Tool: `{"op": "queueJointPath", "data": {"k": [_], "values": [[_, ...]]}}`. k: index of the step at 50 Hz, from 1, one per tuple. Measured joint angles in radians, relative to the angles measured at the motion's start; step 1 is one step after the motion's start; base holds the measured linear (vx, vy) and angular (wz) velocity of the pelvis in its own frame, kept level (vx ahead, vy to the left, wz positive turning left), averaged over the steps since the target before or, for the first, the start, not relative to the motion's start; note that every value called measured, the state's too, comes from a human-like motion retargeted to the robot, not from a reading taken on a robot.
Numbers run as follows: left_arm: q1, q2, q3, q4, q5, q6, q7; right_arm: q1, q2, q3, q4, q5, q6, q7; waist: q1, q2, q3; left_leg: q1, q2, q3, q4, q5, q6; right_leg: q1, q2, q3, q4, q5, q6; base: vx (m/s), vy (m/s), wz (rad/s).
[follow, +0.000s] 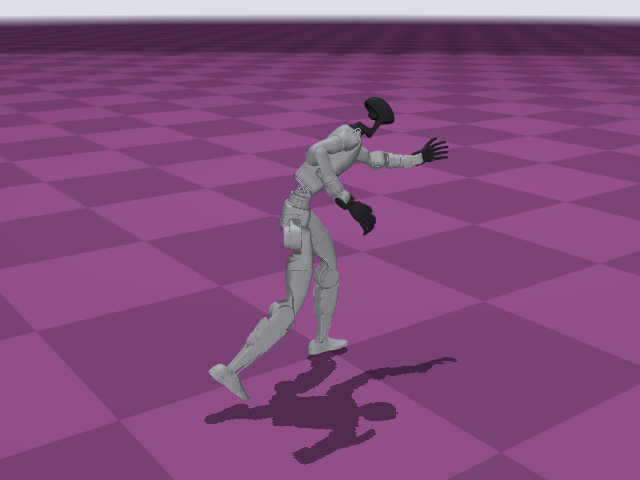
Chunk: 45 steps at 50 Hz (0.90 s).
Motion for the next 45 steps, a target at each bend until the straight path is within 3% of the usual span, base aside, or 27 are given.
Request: {"op": "queueJointPath", "data": {"k": [3, 6, 10, 14, 17, 22, 27, 30, 34, 36, 40, 45], "values": [[0.287, -0.031, 0.120, -0.159, 0.134, 0.000, -0.014, -0.052, 0.025, 0.048, 0.013, 0.001, -0.012, 0.018, 0.056, -0.001, 0.000, 0.027, -0.060, 0.038, -0.064, -0.013, 0.039, -0.053, -0.066, -0.045, -0.018, 0.140, 0.000, 0.42, 0.58, -0.20], [0.646, -0.134, 0.284, -0.240, 0.220, 0.024, -0.023, -0.062, 0.024, 0.064, 0.001, 0.027, -0.029, 0.041, 0.093, 0.048, 0.000, 0.067, -0.067, 0.029, -0.104, -0.032, 0.048, -0.071, -0.053, -0.145, -0.029, 0.191, -0.040, 0.49, 0.40, 0.02], [1.082, -0.341, 0.488, -0.246, 0.225, 0.069, -0.022, -0.047, 0.020, 0.040, -0.011, 0.024, -0.029, 0.034, 0.108, 0.103, -0.003, 0.133, -0.077, 0.006, -0.127, -0.085, 0.045, -0.120, -0.020, -0.280, 0.027, 0.068, -0.067, 0.51, 0.32, 0.19], [1.439, -0.477, 0.617, -0.250, 0.328, 0.121, -0.071, -0.018, 0.031, -0.008, 0.019, -0.045, -0.034, -0.028, 0.102, 0.138, -0.002, 0.238, -0.094, -0.009, -0.174, -0.098, 0.022, -0.141, 0.022, -0.347, -0.007, -0.039, -0.158, 0.48, 0.28, 0.26], [1.677, -0.505, 0.647, -0.340, 0.471, 0.122, -0.089, 0.005, 0.043, -0.048, 0.045, -0.094, -0.035, -0.068, 0.082, 0.152, -0.005, 0.293, -0.117, -0.030, -0.178, -0.109, 0.010, -0.192, 0.050, -0.380, -0.023, -0.098, -0.191, 0.47, 0.23, 0.56], [1.984, -0.448, 0.662, -0.577, 0.681, 0.086, -0.097, 0.020, 0.039, -0.083, 0.071, -0.122, -0.046, -0.097, 0.032, 0.187, -0.011, 0.385, -0.167, -0.092, -0.172, -0.112, -0.041, -0.243, 0.078, -0.434, -0.171, -0.141, -0.208, 0.47, 0.17, 0.93], [2.096, -0.367, 0.661, -0.740, 0.836, 0.059, -0.078, -0.013, 0.013, -0.088, 0.109, -0.144, -0.047, -0.076, -0.018, 0.230, -0.021, 0.518, -0.248, -0.179, -0.192, -0.118, -0.082, -0.217, 0.055, -0.503, -0.454, -0.094, -0.184, 0.53, 0.09, 1.31], [2.074, -0.336, 0.644, -0.787, 0.909, 0.067, -0.049, -0.048, -0.001, -0.083, 0.144, -0.172, -0.030, -0.049, -0.044, 0.242, -0.050, 0.617, -0.322, -0.231, -0.253, -0.116, -0.059, -0.202, 0.018, -0.530, -0.636, -0.032, -0.132, 0.60, 0.03, 1.46], [2.031, -0.338, 0.639, -0.805, 1.051, 0.082, -0.038, -0.064, -0.009, -0.085, 0.153, -0.178, -0.038, -0.017, -0.081, 0.272, -0.105, 0.750, -0.358, -0.331, -0.304, -0.113, -0.080, -0.163, -0.018, -0.644, -0.766, 0.011, -0.041, 0.69, -0.04, 1.53], [2.018, -0.361, 0.645, -0.806, 1.097, 0.090, -0.028, -0.071, -0.014, -0.084, 0.146, -0.179, -0.044, -0.008, -0.091, 0.284, -0.141, 0.807, -0.365, -0.369, -0.321, -0.098, -0.087, -0.139, -0.030, -0.682, -0.769, 0.018, -0.026, 0.73, -0.11, 1.30], [2.011, -0.444, 0.666, -0.787, 1.150, 0.119, -0.009, -0.132, -0.032, -0.061, 0.156, -0.183, -0.048, 0.002, -0.075, 0.299, -0.198, 0.862, -0.370, -0.402, -0.234, -0.032, -0.045, -0.056, -0.049, -0.686, -0.716, 0.013, -0.109, 0.76, -0.17, 0.77], [2.079, -0.566, 0.683, -0.739, 1.089, 0.159, -0.042, -0.256, -0.051, -0.013, 0.196, -0.238, -0.039, 0.021, 0.018, 0.332, -0.256, 0.659, -0.282, -0.319, 0.285, 0.147, 0.045, 0.006, -0.046, -0.687, -0.553, -0.132, -0.248, 0.76, -0.20, 0.16]]}}
